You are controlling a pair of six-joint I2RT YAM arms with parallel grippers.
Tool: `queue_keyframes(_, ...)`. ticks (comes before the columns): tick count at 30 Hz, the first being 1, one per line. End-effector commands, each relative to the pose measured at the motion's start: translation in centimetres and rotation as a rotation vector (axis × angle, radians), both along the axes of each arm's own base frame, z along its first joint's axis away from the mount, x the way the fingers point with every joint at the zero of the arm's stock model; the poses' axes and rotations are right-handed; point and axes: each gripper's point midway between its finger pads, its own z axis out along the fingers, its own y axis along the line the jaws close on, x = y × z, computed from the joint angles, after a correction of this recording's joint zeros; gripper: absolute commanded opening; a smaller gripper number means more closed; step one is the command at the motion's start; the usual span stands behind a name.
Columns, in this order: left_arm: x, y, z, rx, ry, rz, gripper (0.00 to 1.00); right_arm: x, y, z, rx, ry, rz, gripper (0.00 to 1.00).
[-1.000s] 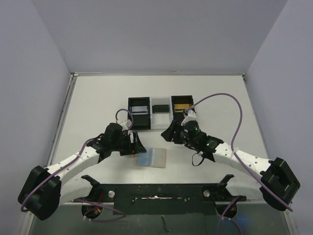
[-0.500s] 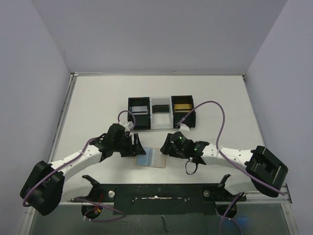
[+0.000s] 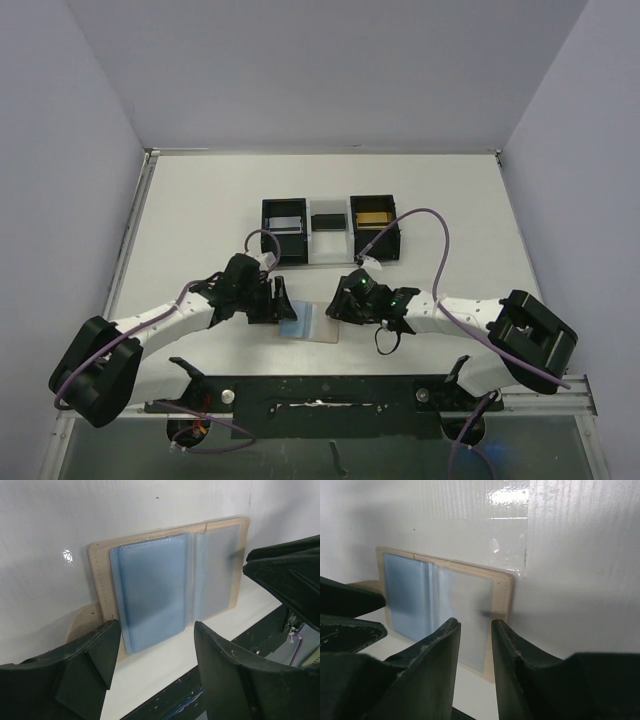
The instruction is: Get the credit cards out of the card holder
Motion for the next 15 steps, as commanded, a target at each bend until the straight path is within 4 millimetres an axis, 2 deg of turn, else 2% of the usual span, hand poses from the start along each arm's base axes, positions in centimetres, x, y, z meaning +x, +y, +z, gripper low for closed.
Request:
queue_keyframes(1, 0.5, -0.6, -0.4, -0.007, -0.02, -0.016, 0.55, 1.0, 2.4, 2.3, 0.132, -0.005, -0.009, 0.33)
queue_keyframes(4, -0.1, -0.5, -1.6, -0.004, 0.013, -0.014, 0.49, 0.6, 1.5, 0.1, 0.083, 0.09, -0.041, 0.33)
queue_keyframes(8, -0.1, -0.6, -1.6, -0.005, 0.004, -0.018, 0.44, -0.2, 1.1, -1.7, 0.041, 0.16, -0.049, 0.32)
queue_keyframes(11, 0.1, -0.6, -1.7, 0.004, 0.004, -0.026, 0.43, -0.2, 1.2, -1.9, 0.032, 0.162, -0.042, 0.32)
queue_keyframes(15, -0.1, -1.5, -1.6, -0.04, 0.02, -0.039, 0.42, 0.1, 2.6, -1.4, 0.086, 0.145, 0.003, 0.31)
